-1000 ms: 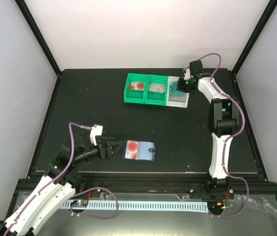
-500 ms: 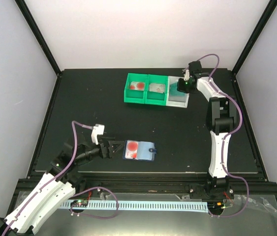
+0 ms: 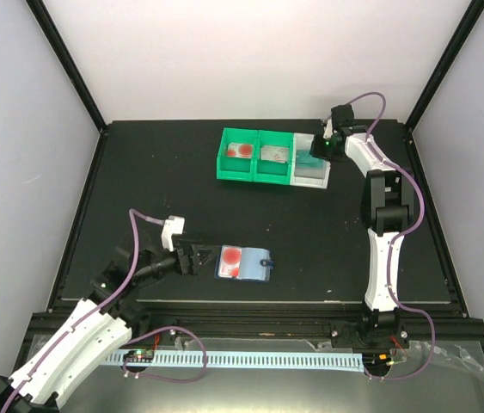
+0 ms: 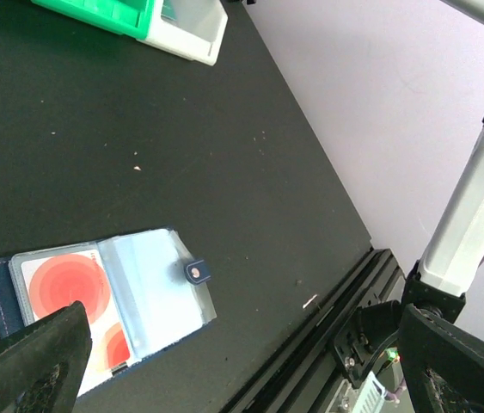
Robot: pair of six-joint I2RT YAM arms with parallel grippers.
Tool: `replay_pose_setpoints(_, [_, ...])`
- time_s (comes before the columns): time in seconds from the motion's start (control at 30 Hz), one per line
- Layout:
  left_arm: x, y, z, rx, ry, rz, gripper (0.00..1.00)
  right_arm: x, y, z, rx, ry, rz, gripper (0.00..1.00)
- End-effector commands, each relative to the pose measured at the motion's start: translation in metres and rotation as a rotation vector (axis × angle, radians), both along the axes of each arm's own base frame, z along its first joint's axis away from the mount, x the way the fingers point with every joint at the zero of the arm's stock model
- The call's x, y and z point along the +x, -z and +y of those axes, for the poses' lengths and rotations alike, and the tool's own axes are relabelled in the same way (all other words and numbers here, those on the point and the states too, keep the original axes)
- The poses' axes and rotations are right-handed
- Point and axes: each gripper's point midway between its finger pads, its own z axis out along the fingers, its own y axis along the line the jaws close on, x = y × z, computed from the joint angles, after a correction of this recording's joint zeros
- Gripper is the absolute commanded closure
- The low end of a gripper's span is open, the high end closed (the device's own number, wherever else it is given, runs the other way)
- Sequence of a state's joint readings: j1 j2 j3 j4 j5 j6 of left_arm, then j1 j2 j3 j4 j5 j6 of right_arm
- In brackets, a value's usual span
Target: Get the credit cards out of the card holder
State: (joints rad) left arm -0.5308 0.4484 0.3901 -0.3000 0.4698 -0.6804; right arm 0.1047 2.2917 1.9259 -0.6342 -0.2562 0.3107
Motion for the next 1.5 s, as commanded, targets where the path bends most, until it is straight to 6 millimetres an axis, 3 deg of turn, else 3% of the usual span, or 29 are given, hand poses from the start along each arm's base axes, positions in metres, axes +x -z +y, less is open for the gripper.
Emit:
replay_pose_setpoints(0.0, [0.007,-0.003,0.002,0.005,-0.023,-0.024,0.01,0.002,-0.030,-0.008,-0.014,0.030,-0.045,0.73])
replay_pose_setpoints(0.2, [0.015,0.022,0.009,0.092,-0.077,0.029,0.01,-0.010,-0.053,-0.011,-0.005,0.055,-0.054,0.68])
replay_pose_setpoints(0.37, [0.019,0.036,0.004,0.126,-0.058,0.079,0.02,-0.036,-0.067,-0.005,0.046,0.045,-0.058,0.65])
replay_pose_setpoints(0.7, [0.030,0.055,0.000,0.212,-0.040,0.127,0.09,-0.113,-0.095,0.026,0.152,-0.049,-0.112,0.61])
replay_pose_setpoints(1.0, [0.042,0.074,-0.005,0.238,-0.046,0.155,0.16,-0.180,-0.105,0.054,0.231,-0.106,-0.153,0.60])
replay_pose_setpoints(1.23, [0.048,0.085,-0.010,0.236,-0.042,0.165,0.19,-0.236,-0.090,0.106,0.312,-0.185,-0.152,0.59])
replay_pose_setpoints(1.47, [0.037,0.110,-0.023,0.158,0.020,0.253,0.23,-0.283,-0.054,0.162,0.370,-0.273,-0.091,0.58])
